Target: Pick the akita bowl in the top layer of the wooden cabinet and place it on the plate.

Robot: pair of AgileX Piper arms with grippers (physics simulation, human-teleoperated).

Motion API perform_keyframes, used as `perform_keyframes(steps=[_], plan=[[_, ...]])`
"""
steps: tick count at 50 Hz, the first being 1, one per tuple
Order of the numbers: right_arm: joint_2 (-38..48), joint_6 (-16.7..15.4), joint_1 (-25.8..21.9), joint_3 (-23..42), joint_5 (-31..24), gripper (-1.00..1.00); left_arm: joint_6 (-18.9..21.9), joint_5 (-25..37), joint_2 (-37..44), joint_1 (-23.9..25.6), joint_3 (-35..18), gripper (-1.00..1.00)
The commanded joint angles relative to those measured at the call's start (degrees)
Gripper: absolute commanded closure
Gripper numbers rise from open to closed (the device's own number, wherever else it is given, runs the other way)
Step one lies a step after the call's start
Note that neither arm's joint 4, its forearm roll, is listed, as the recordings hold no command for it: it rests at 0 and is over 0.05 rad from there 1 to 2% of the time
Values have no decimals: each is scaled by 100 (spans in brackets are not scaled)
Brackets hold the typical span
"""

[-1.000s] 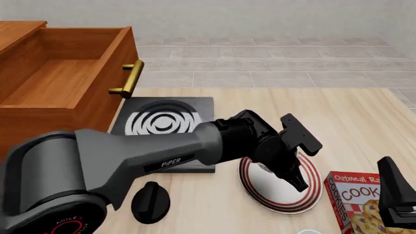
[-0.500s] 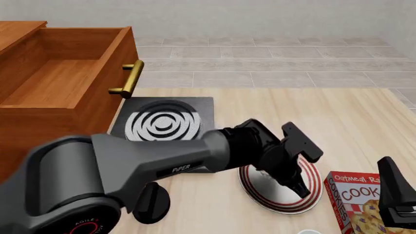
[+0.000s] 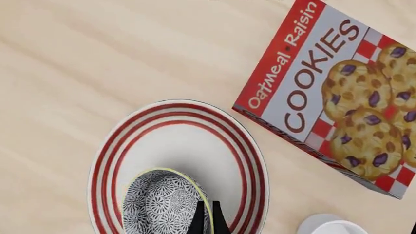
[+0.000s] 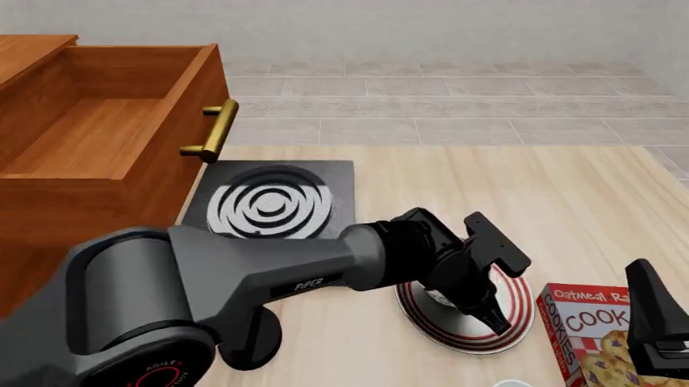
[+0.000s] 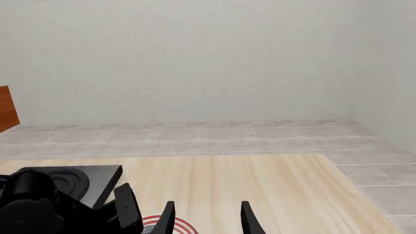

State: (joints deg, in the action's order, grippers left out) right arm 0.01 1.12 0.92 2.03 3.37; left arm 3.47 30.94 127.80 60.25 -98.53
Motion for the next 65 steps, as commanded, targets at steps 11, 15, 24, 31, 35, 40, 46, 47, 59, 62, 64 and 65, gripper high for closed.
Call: perform_keyframes(steps=[11,15,24,31,35,40,46,47,59,62,64,65], plan=[[0,-3,1,1,8,-100,-51,-69,150,35,-14,100],[0,-4,-2,0,8,-100,-93,-21,175,69,-56,100],[0,-8,-4,3,9,-100,-103,34,209,98,-86,-100],[0,-23,-12,2,9,-100,-93,69,154,136,-81,-100],[0,-33,-17,2,9,-100,-86,124,108,172,-123,-100],[0,-52,-22,2,14,-100,-92,163,59,222,-136,-100],[0,-62,-24,2,19,-100,-74,190,11,228,-133,-100],[0,-63,-25,2,20,-100,-53,198,-6,216,-136,-100],[0,-101,-33,11,33,-100,105,280,-214,112,-99,-100],[0,-110,-38,6,41,-100,126,297,-278,73,-80,-100],[0,-119,-41,5,46,-100,126,304,-323,72,-55,-100],[0,-120,-43,4,47,-100,127,305,-333,67,-51,-100]])
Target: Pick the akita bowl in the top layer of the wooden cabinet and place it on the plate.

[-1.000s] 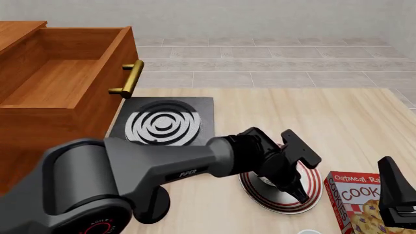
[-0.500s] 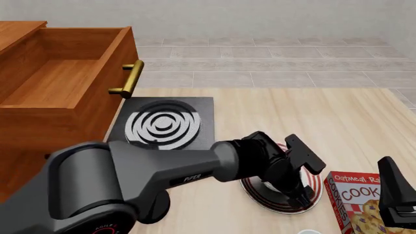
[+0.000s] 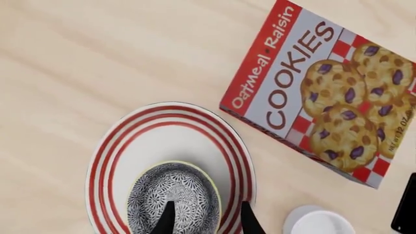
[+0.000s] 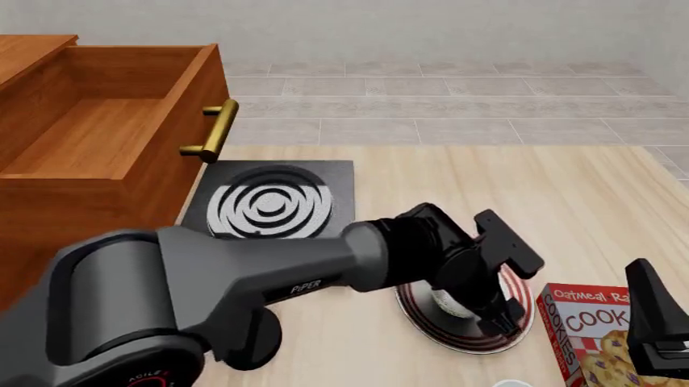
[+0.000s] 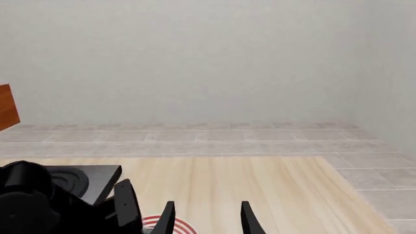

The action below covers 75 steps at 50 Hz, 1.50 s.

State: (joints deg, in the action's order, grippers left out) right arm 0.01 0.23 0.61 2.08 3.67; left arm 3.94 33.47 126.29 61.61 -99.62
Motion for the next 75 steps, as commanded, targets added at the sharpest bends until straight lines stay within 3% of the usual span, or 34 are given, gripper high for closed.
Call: perform_keyframes(steps=[1,41,75], plan=[[0,-37,-13,-2,18,-100,77,57,-195,-69,65,-100],[0,-137,-41,-8,55,-100,362,440,-779,-213,-60,-100],[0,-177,-50,-12,70,-100,469,915,-1097,-457,-552,-100]])
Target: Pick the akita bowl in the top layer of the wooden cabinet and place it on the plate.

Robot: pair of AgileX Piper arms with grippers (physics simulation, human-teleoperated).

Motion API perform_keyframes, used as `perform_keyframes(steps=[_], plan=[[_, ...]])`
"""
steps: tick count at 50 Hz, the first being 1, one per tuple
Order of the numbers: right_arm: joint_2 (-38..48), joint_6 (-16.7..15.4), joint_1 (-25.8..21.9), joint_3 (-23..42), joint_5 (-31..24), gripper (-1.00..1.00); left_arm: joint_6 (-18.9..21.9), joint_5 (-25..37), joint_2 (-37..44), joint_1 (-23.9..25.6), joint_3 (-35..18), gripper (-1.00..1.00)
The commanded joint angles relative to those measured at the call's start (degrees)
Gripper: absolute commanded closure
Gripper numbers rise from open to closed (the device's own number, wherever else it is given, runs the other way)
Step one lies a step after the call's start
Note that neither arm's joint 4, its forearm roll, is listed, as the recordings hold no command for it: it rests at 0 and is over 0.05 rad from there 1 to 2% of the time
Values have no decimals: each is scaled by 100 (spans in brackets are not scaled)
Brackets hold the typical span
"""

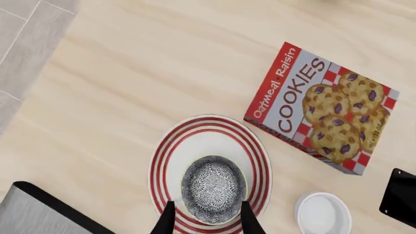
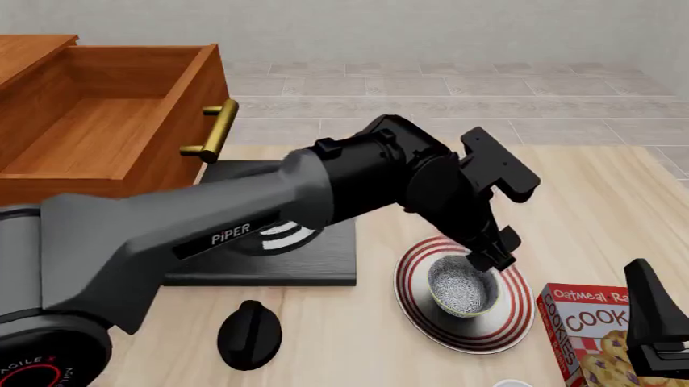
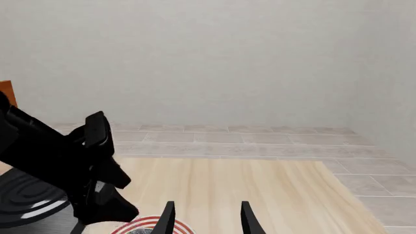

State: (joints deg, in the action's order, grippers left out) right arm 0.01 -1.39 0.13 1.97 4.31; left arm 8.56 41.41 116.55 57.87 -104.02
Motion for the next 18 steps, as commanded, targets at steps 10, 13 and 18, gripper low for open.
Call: perform_keyframes(steps=[10,13,18], plan=[[0,-14,1,-1,10,-100,-102,143,-241,-101,-100,-100],[0,-19,-3,-2,9,-100,-156,170,-272,-98,-133,-100],[0,-22,-3,3,5,-100,-204,186,-290,-105,-157,-100]])
